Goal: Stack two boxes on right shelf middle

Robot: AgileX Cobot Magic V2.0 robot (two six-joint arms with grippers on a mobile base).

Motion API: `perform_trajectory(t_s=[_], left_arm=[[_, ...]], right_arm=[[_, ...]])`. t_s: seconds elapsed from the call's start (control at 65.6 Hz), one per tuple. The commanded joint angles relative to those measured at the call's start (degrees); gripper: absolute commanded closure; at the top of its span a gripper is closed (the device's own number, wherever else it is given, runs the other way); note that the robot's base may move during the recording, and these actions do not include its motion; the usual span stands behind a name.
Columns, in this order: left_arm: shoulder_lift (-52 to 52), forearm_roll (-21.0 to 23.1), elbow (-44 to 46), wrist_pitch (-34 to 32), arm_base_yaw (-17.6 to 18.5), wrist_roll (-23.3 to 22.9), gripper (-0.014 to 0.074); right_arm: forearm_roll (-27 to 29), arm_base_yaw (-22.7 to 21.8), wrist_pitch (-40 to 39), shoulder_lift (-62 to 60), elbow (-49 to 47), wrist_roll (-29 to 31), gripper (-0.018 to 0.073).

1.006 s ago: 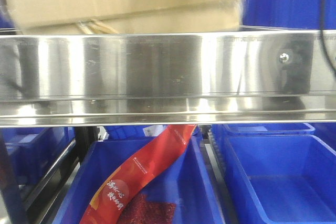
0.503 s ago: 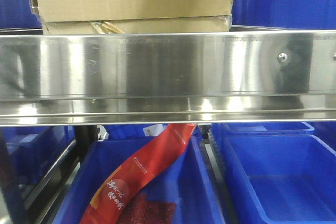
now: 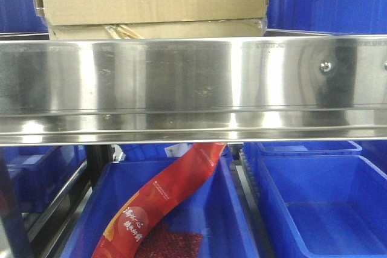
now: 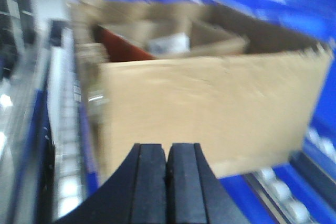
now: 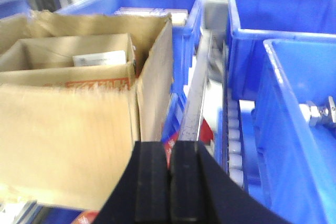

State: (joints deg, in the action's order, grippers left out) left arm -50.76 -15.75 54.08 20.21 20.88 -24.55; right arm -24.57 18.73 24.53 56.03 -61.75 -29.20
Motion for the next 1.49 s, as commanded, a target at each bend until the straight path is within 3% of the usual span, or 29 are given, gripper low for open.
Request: perform_trajectory(t_s=[0.0,0.122,0.274,0.564,0.93,1.021,1.067,1.158,1.311,1.402,1.478], left_arm=[[5.68,0.20,-5.45,-5.20,-2.92,-1.43,0.0706],[13.44,0.20,-11.23,-5.33,-5.89,-1.43,0.0706],[21.02,0.20,-15.47,-4.80,-6.48,-1.43,0.0707],[24.04,0.20,-15.73,-4.87,-6.48,-1.43,0.0707],[24.04,0.20,-15.73,-4.87,-6.48,-1.43,0.0707],[24.04,0.20,-15.73,-4.87,-6.48,-1.43,0.0707],[24.04,0.20,-15.73,-4.87,-6.48,-1.43,0.0707],[24.04,0.20,-15.73,-4.87,-6.48,-1.43,0.0707],[24.04,0.20,-15.73,-4.87,-6.48,-1.43,0.0707],[24.04,0.20,-15.73,-4.87,-6.48,-1.43,0.0707],[24.04,0.20,-15.73,-4.87,-6.48,-1.43,0.0707]], right_arm=[[-0.20,-1.06,-4.14,-6.19,6.15,-0.02,0.0722],[-0.30,-1.56,-4.98,-14.83,14.65,-0.02,0.0722],[-0.30,-1.56,-4.68,-24.47,20.61,-0.02,0.0722],[-0.30,-1.56,-3.20,-32.47,20.89,-0.02,0.0722],[-0.30,-1.56,-2.15,-33.41,20.89,-0.02,0.0722],[1.14,-1.56,-5.56,-33.99,21.23,0.19,0.0722],[2.64,-1.56,-6.46,-34.83,22.10,2.66,0.0722],[5.82,-2.34,-6.88,-37.14,24.84,14.16,0.0722],[17.82,-10.52,-11.83,-41.46,31.06,32.79,0.0722],[23.13,-16.43,-18.75,-43.92,36.89,34.08,0.0722],[23.45,-19.77,-23.89,-46.16,43.14,34.08,0.0722]])
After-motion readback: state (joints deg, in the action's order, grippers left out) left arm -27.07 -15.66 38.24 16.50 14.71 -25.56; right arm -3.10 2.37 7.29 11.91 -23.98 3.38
